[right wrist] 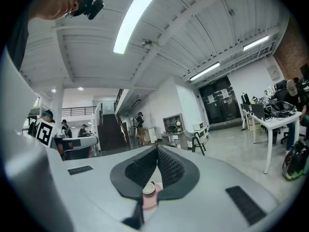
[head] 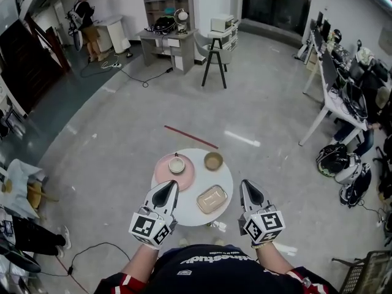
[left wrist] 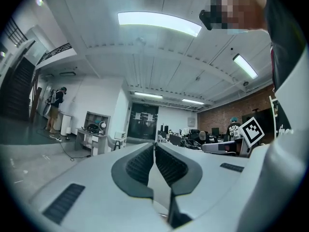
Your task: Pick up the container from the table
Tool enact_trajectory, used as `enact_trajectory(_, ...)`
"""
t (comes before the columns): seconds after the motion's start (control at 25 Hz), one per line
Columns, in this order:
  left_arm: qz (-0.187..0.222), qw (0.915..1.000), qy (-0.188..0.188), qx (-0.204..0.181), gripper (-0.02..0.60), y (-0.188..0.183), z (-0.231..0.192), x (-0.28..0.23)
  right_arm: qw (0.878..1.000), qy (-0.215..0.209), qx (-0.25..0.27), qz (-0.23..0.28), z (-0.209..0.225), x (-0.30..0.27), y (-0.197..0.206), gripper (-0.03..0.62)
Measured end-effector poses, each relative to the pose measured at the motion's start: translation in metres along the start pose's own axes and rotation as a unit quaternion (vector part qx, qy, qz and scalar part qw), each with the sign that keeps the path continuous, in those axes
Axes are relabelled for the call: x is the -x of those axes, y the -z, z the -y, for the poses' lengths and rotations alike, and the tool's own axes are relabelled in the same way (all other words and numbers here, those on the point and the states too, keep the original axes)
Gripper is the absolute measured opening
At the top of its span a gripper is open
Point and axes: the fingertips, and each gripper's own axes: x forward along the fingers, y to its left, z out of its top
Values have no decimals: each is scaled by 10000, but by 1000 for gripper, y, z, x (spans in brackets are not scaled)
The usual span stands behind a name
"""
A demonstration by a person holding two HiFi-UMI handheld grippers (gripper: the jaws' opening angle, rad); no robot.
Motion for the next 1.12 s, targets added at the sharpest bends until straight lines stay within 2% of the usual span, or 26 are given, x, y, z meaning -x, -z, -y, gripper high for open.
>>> enact_trajectory(0.28, 132, 9998, 134, 65, 31, -11, -30, 2, 9999, 15, 145, 6, -24, -20, 2, 12)
enact_trajectory(0.52, 144, 9991, 349, 213, 31, -3, -37, 3, 9994, -324, 66, -32, -34, -33, 16, 11)
enact_trajectory(0.76, 78, 9990, 405, 182, 31, 3, -38, 2, 9997, -170, 59, -181, -23, -41, 35, 12)
enact_trajectory(0.92, 56, 9988, 438, 205, 31, 13, -36, -2, 9971, -218, -455, -567, -11, -50, 69, 14)
enact_trajectory(1.12, 9, 9987, 432, 270, 31, 27, -34, -6, 9860, -317, -1323, -964, 4, -54, 113, 31)
